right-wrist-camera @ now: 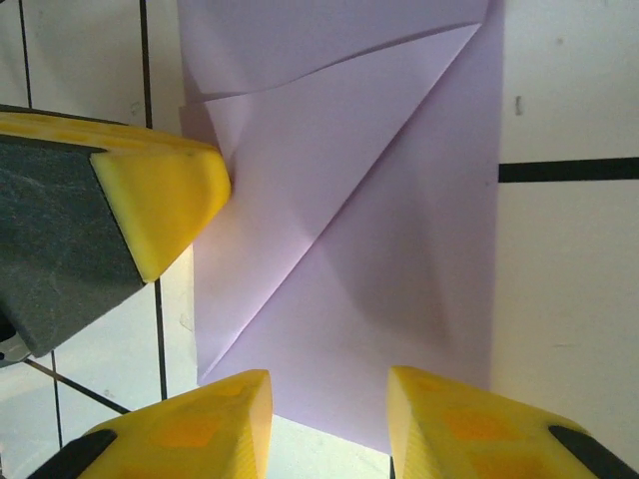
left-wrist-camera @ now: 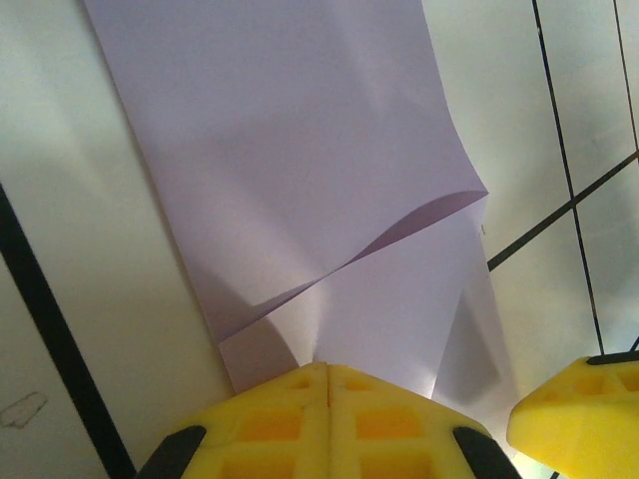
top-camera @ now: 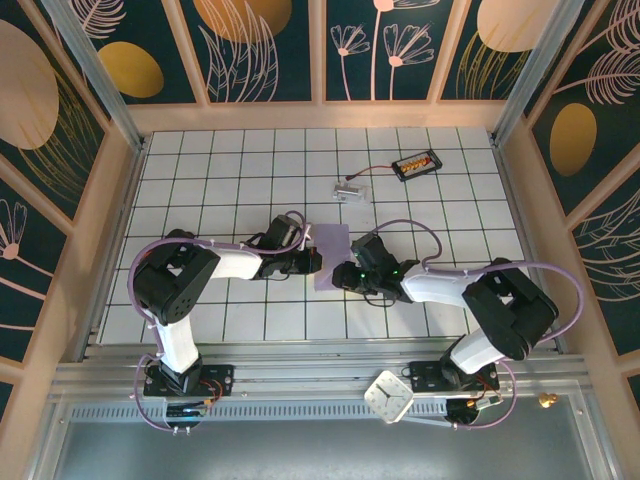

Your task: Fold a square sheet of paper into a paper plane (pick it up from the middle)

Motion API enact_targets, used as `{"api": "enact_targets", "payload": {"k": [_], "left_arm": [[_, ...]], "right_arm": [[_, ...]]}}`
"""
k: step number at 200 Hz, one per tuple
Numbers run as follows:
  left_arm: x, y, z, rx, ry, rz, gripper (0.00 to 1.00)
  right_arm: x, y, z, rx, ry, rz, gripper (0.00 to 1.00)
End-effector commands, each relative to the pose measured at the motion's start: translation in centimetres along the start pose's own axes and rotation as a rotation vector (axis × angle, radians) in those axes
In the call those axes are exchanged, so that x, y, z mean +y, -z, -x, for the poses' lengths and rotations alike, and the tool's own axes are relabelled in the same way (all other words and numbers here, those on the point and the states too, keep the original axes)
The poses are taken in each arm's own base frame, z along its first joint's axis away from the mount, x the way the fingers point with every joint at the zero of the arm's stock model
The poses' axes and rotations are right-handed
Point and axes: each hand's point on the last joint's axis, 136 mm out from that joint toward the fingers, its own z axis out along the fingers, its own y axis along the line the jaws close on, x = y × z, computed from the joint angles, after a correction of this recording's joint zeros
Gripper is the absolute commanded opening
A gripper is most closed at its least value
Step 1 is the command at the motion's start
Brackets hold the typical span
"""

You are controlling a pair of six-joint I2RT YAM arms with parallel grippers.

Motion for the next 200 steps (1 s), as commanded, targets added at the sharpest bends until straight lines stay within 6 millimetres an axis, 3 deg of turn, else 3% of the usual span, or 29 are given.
{"api": "enact_targets", "payload": {"k": [1, 36, 78, 142, 200], "left_arm": [[1.4, -0.5, -1.8, 0.072, 0.018, 0.042, 0.0], [1.3, -0.5, -1.7, 0.072, 0.019, 0.041, 0.0], [1.5, -0.7, -1.9, 0.078, 0.02, 0.046, 0.0], [1.3, -0.6, -1.7, 0.075, 0.014, 0.043, 0.0], [1.4, -0.6, -1.8, 0.076, 0.011, 0.046, 0.0]], "right_arm": [[0.1, -0.3, 0.4, -0.008, -0.018, 0.023, 0.36], [-1.1, 1.0, 1.3, -0.041, 0.001, -0.09, 0.37], [-2.3, 1.8, -0.8, 0.009, -0.056, -0.15, 0.37], [-2.7, 0.6, -1.6, 0.031, -0.071, -0.163, 0.37], [-3.2, 0.6, -1.1, -0.005, -0.085, -0.186, 0.37]]}}
